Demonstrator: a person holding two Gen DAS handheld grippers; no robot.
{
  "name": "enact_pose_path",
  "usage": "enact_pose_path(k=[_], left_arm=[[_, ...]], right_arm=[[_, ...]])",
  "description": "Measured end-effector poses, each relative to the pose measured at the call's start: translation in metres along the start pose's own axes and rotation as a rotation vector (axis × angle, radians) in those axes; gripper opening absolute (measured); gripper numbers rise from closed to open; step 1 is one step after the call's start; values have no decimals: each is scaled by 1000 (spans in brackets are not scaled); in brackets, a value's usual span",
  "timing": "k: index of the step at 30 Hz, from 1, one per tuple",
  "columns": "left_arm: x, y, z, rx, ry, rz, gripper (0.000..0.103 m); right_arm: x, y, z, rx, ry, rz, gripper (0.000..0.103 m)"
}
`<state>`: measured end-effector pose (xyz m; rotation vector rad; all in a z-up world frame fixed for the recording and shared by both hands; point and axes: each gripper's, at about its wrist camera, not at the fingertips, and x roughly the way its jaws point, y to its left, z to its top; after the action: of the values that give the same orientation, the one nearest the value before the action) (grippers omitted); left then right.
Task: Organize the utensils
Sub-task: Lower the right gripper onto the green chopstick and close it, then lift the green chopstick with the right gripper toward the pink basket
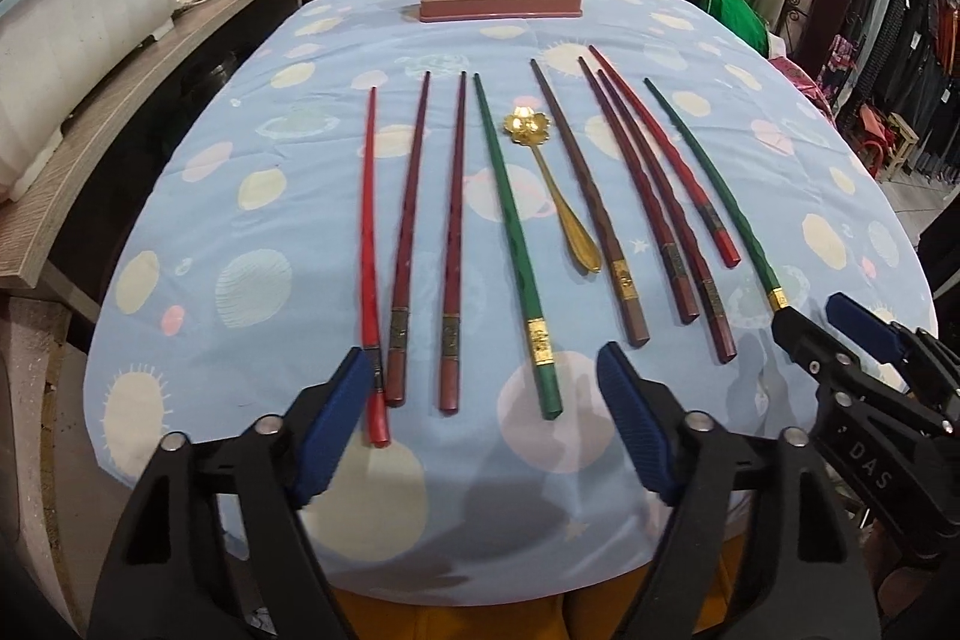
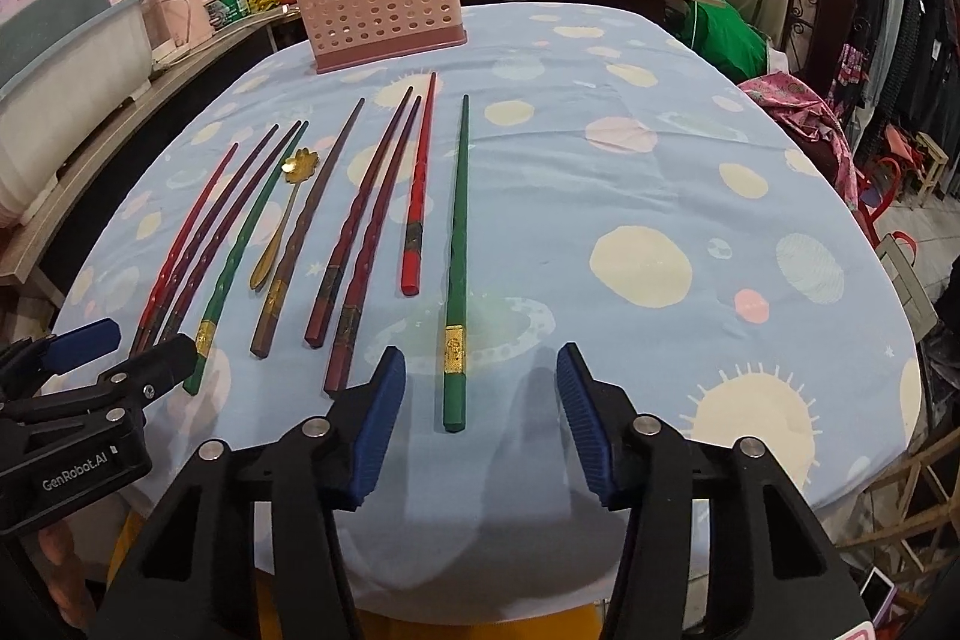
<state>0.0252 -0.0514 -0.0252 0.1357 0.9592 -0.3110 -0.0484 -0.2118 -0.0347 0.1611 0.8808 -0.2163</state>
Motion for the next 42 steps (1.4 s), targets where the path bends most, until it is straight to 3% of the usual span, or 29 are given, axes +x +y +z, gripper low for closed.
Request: enact_pose_path(k=[12,17,23,38,39,41,42], left_arm=[[16,-6,1,-1,19,-9,46],[14,-5,1,1,10,-24,16],[13,-6,0,3,12,-40,14],[0,7,-6,-28,17,-65,15],[3,8,-7,-32,23,-66,16],[3,13,-10,-48,17,-46,36],[-1,16,-10,-56,0,-45,39]], right_arm=[[5,1,0,-13,-1,9,32],[6,8,-2,-50,-16,-2,29],[6,12,-3,-72,-25,16,7],[-9,3,1,-21,-28,53,7],[-7,2,0,-15,-21,60,7],[-6,1,-1,-5,-11,67,7],[-5,1,-1,-4,-9,67,7]])
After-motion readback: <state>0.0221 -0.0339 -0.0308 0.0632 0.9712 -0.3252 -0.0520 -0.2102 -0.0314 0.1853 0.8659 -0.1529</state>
